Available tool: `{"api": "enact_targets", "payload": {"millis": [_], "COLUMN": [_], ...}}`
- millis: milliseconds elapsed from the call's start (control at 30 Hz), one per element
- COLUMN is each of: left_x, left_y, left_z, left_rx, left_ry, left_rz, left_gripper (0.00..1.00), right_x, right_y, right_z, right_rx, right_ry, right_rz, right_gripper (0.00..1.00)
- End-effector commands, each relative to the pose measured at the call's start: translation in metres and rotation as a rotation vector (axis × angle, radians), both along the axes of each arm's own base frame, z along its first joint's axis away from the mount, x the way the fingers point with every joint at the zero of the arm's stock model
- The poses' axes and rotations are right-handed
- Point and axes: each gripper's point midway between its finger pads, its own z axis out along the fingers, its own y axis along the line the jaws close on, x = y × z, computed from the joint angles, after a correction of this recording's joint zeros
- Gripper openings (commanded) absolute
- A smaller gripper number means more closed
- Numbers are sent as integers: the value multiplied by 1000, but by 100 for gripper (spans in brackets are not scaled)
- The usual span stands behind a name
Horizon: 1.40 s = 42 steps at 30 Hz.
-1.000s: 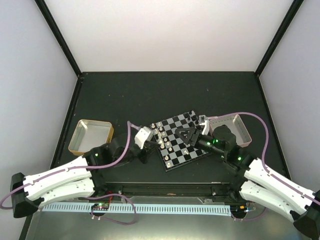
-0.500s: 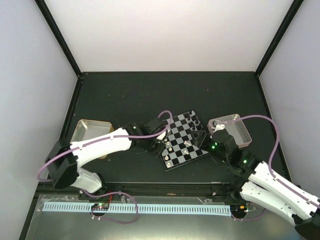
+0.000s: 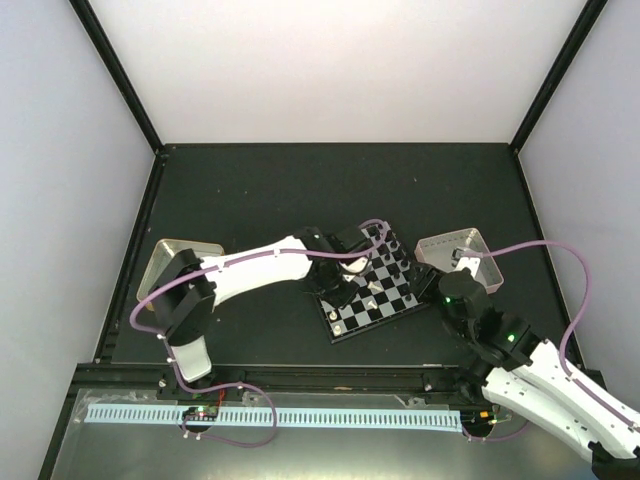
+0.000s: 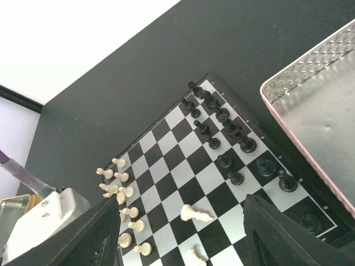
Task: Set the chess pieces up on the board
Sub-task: Place the chess piece on the chessboard.
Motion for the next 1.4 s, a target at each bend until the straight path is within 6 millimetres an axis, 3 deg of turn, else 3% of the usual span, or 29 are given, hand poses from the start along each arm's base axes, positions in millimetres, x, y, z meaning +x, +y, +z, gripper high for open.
{"api": "enact_targets", "payload": {"millis": [0, 200, 600, 800, 1133, 1367], "left_x": [-8, -9, -5, -2, 5, 4], "left_y": [-4, -2, -8, -9, -7, -8], "left_z": [-7, -29, -42, -44, -43, -41], "left_rx": [59, 162, 198, 214, 231, 217], "left_ry": [51, 63, 73, 62, 26, 25], "left_rz": [-40, -59, -74, -73, -63, -67], "left_gripper": [2, 3, 13, 18, 13, 18], "right_x": [1, 0, 1, 1, 0, -1], "right_y": [-17, -15, -12, -12, -10, -8], "right_z": [-8, -12, -12, -14, -14, -15], "right_rx": [-68, -70, -68, -69, -67, -58], "right_ry": [-9, -3, -6, -3, 0, 7], "right_rz": [-60, -46, -37, -34, -27, -17], "right_gripper": [62, 63, 63, 63, 63, 63]}}
